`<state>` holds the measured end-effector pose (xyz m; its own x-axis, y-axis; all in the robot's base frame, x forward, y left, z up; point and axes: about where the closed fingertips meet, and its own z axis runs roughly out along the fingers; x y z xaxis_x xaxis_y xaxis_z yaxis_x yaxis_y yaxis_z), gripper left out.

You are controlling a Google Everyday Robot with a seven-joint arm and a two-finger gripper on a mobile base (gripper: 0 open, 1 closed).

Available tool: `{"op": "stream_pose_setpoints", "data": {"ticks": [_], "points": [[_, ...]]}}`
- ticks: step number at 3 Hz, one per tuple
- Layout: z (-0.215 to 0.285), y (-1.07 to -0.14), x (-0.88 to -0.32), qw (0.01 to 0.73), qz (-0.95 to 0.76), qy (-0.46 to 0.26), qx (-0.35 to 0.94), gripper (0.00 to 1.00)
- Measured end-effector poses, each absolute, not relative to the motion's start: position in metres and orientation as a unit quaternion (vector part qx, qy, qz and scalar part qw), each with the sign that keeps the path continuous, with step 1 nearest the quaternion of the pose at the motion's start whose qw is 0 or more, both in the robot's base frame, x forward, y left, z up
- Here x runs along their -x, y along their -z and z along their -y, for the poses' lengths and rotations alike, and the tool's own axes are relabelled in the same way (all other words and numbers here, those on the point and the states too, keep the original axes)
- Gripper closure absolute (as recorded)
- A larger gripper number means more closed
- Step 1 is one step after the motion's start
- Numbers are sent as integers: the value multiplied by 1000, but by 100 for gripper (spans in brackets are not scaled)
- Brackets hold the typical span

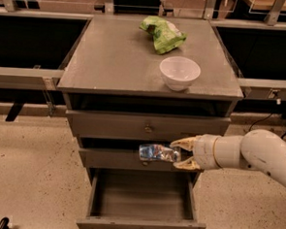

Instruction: Pick redbull can from bottom drawer and place on counter

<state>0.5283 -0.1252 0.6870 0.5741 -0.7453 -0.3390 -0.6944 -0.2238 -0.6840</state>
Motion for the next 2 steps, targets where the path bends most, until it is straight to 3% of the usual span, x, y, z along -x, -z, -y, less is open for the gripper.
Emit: {"op": "stream_pose_setpoints", "data": {"ticks": [2], "points": [[107,-724,-538,438,-409,35,800,100]]}}
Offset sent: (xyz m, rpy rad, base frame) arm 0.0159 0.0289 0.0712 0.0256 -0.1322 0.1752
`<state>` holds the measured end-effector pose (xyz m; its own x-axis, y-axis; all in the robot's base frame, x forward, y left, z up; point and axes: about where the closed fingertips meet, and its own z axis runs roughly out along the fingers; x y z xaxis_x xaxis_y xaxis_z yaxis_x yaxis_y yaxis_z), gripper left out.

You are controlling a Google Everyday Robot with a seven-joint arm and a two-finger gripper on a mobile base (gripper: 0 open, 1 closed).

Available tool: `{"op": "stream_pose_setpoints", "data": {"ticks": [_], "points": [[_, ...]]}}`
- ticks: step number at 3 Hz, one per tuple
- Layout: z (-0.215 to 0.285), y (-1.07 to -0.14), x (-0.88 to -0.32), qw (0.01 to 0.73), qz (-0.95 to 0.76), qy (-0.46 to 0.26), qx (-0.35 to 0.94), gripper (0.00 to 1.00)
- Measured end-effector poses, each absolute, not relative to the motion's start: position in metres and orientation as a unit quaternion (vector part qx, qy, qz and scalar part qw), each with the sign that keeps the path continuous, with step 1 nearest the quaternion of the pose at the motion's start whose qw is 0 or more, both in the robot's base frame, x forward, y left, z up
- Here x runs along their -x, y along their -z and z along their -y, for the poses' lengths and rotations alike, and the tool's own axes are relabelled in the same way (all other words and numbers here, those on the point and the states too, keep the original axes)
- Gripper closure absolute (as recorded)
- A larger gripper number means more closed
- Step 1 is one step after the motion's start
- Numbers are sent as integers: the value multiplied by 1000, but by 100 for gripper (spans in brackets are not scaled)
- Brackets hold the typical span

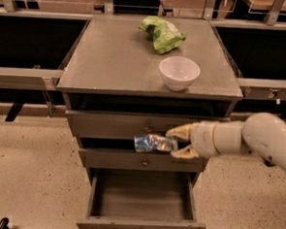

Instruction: Pick redbull can from bottom drawer and place on counter

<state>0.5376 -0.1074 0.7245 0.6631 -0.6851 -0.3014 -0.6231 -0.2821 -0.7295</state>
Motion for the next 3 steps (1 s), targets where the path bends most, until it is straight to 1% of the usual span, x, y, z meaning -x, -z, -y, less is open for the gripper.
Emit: {"op": "stream_pose_setpoints", "data": {"ticks": [1,2,3], "points": [[70,-785,-567,444,-342,61,826,100],[25,-851,-611,404,-295,98,860,100],[-9,-885,-645,405,-312,105,853,100]]}}
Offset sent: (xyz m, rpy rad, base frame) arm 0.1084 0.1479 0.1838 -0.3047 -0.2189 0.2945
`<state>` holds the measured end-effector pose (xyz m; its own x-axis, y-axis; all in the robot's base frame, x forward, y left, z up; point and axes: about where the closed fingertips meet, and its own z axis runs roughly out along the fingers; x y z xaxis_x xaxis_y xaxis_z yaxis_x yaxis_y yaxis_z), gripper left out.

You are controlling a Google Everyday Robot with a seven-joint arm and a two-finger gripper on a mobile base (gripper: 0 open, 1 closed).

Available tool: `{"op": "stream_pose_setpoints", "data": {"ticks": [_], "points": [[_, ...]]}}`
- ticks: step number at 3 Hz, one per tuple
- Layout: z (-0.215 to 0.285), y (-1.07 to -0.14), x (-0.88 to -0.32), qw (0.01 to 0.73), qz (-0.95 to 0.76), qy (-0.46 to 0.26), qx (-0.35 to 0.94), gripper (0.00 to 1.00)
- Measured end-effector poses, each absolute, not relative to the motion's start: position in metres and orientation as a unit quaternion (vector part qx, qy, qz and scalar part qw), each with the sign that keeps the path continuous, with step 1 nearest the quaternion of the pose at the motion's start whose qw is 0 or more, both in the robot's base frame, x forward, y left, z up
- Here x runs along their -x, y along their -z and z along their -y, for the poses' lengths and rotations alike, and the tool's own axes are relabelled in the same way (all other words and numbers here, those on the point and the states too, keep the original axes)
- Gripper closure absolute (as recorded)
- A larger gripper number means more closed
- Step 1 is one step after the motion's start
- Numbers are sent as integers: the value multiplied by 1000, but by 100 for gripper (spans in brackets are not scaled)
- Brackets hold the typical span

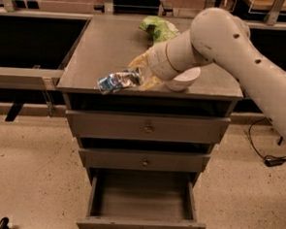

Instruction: Pick redbull can from bottom drawer and place on counter

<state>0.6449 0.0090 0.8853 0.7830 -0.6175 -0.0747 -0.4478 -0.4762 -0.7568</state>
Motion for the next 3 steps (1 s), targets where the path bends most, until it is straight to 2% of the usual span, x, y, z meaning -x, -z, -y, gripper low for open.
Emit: {"op": "stream_pose_setpoints", "data": {"ticks": [2,3], "points": [[-41,-910,-708,465,-419,19,779,100],[-52,-907,-727,457,-469,-9,756,84]]}}
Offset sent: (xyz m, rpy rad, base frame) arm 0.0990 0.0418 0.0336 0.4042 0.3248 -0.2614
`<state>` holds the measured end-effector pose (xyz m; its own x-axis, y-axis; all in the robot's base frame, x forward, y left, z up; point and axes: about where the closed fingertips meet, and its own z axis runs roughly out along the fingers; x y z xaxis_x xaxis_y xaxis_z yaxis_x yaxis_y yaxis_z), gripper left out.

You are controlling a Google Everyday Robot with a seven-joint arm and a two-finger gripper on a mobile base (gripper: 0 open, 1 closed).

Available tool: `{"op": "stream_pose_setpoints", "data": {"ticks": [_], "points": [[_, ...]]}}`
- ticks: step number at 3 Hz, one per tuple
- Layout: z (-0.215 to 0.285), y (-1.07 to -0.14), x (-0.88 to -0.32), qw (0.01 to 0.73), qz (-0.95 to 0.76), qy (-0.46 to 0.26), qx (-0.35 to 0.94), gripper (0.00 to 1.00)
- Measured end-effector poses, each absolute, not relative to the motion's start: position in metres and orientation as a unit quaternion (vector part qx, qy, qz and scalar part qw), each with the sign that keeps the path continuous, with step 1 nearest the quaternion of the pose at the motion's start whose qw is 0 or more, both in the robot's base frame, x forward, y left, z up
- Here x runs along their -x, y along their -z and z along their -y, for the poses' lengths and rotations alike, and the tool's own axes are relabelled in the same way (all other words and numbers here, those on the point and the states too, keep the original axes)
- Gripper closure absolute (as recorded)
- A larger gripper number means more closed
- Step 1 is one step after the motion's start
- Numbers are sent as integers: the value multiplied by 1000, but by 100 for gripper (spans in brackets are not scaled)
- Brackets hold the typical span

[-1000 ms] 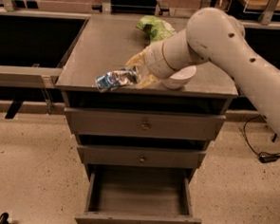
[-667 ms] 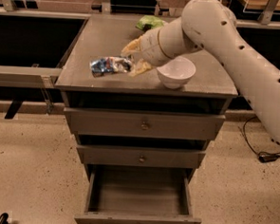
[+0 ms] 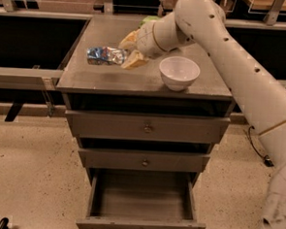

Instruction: Pick redbull can from bottom drawer and place on counter

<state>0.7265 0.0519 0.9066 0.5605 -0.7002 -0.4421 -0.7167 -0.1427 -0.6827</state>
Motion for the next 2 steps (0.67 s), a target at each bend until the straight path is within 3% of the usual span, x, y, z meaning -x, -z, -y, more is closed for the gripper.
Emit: {"op": "stream_pose_setpoints", "data": {"ticks": [2], "points": [[-64,-888,-742,404,-534,-40,741,37]]}}
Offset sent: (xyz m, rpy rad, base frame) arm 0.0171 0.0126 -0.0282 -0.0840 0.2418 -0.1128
